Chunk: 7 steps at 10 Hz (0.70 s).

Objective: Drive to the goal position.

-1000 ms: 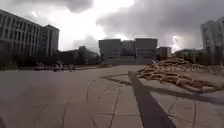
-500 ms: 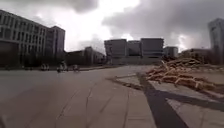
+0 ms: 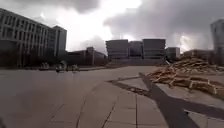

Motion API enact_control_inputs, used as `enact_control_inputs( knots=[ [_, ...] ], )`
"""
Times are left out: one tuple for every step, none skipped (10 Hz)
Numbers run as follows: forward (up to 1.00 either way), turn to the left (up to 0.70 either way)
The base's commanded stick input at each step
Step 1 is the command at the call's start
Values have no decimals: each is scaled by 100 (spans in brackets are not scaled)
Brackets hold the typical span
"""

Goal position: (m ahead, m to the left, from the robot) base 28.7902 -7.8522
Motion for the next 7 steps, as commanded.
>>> enact_control_inputs(
  knots=[
    [100,-1],
    [100,-3],
    [100,-5],
    [100,-8],
    [100,-12],
    [100,-17],
    [100,-19]
  ],
)
